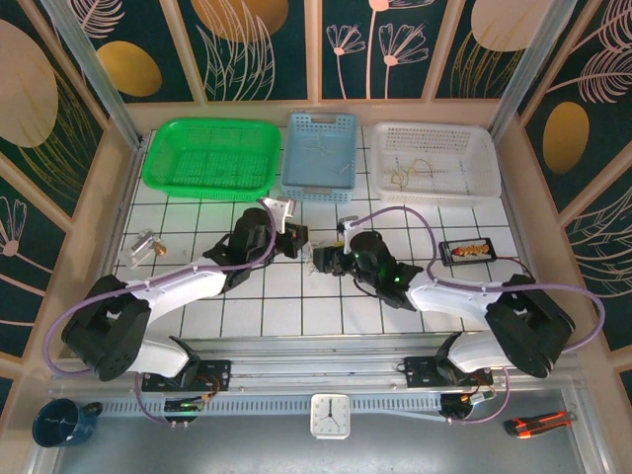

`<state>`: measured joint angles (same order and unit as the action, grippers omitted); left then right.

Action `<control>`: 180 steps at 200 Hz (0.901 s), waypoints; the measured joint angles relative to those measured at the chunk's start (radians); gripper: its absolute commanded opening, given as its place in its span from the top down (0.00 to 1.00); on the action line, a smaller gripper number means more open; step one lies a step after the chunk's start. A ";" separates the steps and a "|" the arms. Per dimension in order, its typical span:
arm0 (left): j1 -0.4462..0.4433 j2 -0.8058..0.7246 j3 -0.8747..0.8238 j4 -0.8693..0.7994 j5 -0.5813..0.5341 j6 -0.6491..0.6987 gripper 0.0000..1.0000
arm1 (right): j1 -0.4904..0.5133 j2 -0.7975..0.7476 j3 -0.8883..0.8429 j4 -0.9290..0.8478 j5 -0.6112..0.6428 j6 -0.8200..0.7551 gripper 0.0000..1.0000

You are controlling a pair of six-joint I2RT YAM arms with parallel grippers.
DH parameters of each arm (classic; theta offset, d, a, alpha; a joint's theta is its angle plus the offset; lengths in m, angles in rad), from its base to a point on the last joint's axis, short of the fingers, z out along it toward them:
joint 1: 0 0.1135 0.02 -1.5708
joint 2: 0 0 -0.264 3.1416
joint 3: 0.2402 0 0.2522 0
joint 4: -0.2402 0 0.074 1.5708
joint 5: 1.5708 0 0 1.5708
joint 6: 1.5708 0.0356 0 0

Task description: Untangle the cables

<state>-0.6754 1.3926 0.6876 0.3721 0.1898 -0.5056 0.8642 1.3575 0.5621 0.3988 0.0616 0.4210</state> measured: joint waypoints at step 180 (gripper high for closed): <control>-0.006 -0.138 0.205 0.098 0.116 -0.232 1.00 | 0.003 0.272 -0.068 0.265 0.145 0.106 0.53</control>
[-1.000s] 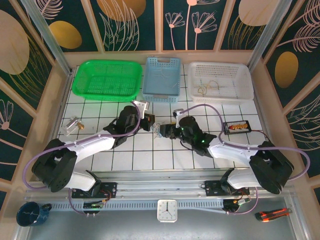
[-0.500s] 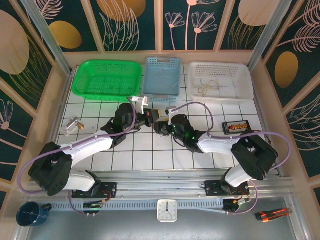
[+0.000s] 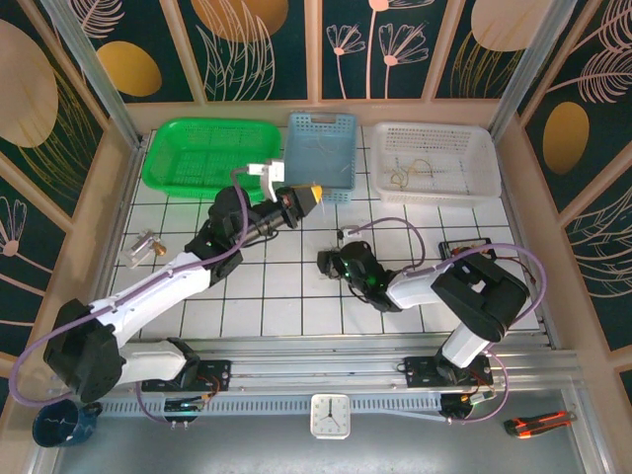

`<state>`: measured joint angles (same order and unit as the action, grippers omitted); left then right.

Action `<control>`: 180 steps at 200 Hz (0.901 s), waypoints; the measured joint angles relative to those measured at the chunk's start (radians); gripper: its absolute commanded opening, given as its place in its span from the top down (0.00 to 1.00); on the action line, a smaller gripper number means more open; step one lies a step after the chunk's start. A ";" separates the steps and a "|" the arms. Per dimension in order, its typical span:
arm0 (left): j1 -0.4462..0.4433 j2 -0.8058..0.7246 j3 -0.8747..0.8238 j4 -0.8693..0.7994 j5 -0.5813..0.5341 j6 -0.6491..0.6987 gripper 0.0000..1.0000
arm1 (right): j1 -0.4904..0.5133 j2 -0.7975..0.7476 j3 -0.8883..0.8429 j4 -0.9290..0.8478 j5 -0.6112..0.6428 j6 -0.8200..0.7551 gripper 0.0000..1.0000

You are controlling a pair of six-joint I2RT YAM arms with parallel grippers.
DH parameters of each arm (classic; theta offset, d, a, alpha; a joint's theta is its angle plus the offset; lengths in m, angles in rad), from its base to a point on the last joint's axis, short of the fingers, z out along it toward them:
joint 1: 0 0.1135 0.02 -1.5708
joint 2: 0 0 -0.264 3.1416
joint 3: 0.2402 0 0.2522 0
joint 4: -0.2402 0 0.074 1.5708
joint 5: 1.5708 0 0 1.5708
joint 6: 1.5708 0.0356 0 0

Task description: Untangle the cables

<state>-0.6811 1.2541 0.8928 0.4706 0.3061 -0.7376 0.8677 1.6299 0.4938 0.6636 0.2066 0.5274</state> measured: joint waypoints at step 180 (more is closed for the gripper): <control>0.000 0.196 0.756 -0.321 -0.080 0.197 1.00 | 0.029 0.009 -0.085 0.060 0.053 0.115 0.51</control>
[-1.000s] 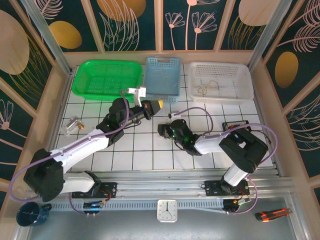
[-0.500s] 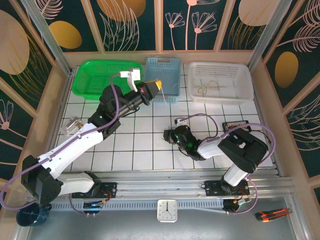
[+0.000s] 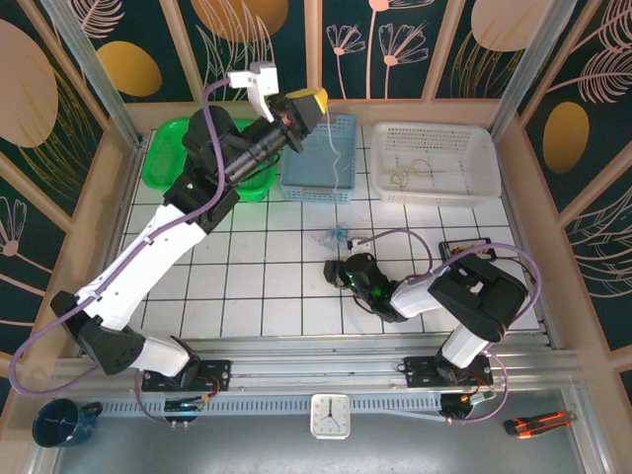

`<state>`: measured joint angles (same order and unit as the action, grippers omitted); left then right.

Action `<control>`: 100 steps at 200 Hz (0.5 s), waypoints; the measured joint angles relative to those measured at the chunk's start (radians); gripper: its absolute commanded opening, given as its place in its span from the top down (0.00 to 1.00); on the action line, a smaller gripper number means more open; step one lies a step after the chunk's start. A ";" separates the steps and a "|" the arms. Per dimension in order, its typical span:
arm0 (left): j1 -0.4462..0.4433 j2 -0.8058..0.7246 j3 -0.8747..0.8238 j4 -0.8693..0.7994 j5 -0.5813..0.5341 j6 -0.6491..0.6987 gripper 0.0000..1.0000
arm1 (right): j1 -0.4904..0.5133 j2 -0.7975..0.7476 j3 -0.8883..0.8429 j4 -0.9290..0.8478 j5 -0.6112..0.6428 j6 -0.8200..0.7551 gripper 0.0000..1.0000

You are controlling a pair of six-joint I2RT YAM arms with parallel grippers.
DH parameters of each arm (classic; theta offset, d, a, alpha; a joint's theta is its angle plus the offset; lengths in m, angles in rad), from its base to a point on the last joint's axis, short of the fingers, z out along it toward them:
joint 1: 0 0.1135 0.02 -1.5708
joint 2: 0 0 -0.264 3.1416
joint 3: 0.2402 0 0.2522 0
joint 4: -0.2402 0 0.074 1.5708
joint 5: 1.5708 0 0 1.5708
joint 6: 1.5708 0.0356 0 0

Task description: Untangle the cables

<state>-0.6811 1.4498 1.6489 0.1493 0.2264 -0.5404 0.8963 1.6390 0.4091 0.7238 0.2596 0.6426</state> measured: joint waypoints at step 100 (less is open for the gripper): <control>0.000 0.048 0.105 -0.070 -0.001 0.043 1.00 | 0.022 -0.120 -0.028 -0.077 0.008 0.017 0.49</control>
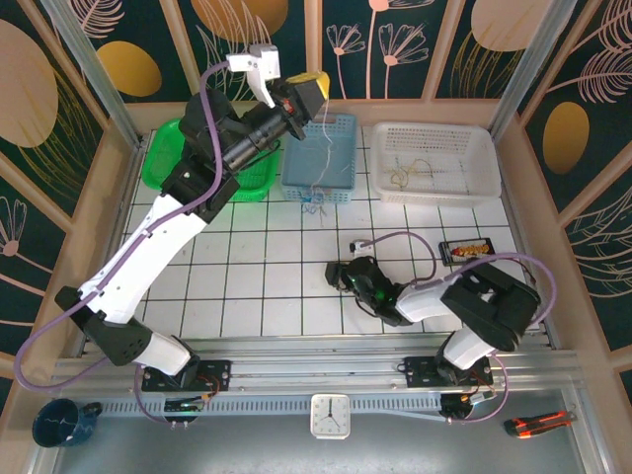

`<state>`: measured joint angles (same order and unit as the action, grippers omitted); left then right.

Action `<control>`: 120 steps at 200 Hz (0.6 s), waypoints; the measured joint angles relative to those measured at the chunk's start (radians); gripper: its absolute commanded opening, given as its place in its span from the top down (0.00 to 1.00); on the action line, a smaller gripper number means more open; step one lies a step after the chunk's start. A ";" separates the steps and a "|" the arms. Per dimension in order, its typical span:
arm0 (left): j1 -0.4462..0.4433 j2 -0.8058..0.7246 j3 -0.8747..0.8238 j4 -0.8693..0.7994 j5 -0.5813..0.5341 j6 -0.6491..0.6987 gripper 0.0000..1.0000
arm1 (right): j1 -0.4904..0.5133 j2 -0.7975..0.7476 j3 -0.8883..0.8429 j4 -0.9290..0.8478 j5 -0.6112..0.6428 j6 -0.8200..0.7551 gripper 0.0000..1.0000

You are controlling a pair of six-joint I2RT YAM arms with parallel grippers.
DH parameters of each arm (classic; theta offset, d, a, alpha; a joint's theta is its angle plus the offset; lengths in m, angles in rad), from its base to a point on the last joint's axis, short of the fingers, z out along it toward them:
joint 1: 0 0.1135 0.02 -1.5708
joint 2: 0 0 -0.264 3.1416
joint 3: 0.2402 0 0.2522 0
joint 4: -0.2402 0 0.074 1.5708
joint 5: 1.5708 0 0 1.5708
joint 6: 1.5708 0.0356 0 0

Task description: Untangle the cables

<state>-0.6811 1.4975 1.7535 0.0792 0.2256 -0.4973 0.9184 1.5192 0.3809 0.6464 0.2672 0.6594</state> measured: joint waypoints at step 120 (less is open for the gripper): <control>0.000 -0.134 -0.534 0.152 0.007 -0.025 1.00 | -0.039 -0.507 0.329 -0.515 -0.059 -0.233 0.43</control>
<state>-0.6811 1.3632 1.2194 0.2314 0.2329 -0.5224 0.8795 1.0119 0.7097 0.1314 0.2085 0.4267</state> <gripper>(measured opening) 0.044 0.551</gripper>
